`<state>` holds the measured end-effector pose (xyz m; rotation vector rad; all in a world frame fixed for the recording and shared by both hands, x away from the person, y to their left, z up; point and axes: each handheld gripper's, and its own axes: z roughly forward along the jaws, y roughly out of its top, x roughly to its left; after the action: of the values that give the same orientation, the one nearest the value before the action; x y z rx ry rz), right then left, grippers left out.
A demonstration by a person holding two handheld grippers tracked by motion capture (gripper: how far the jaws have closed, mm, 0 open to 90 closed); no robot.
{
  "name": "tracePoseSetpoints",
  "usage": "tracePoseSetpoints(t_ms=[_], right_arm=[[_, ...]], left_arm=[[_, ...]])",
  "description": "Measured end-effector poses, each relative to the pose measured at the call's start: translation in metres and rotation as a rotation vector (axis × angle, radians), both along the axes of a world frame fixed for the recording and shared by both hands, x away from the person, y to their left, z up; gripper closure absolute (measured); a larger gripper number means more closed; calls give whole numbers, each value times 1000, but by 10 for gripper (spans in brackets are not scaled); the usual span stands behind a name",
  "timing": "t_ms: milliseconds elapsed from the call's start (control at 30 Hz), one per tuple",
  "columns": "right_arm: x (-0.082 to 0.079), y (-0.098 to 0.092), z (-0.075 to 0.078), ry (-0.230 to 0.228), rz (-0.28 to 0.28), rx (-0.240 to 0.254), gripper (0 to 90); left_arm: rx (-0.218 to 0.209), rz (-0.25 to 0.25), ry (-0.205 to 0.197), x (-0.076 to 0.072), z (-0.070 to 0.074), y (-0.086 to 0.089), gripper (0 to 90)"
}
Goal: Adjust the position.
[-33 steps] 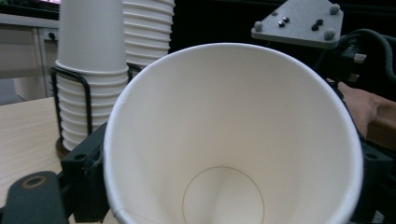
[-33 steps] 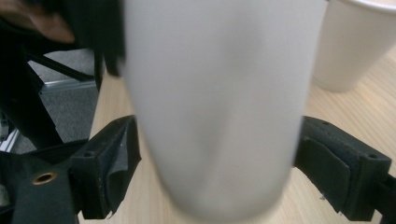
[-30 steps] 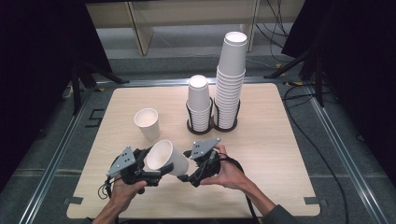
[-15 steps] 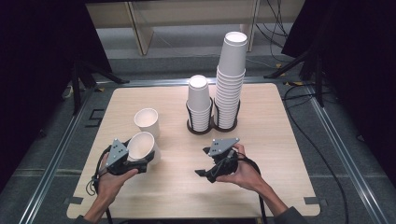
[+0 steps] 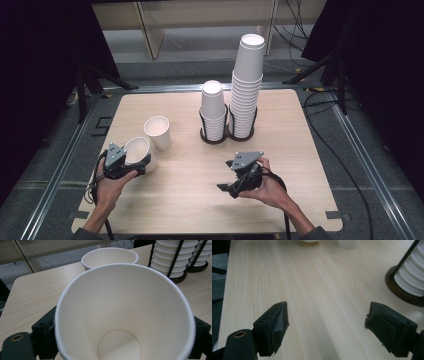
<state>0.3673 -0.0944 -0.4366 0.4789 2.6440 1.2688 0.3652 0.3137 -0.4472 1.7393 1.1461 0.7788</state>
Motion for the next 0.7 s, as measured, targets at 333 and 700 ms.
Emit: tracePoseSetpoints(t_ms=[333, 700], right_arm=[[-1, -16, -3, -17, -45, -8, 178], [-4, -21, -10, 5, -59, -24, 176]], left_arm=[[4, 26, 28, 3, -2, 5, 120], [11, 31, 51, 6, -5, 6, 118]])
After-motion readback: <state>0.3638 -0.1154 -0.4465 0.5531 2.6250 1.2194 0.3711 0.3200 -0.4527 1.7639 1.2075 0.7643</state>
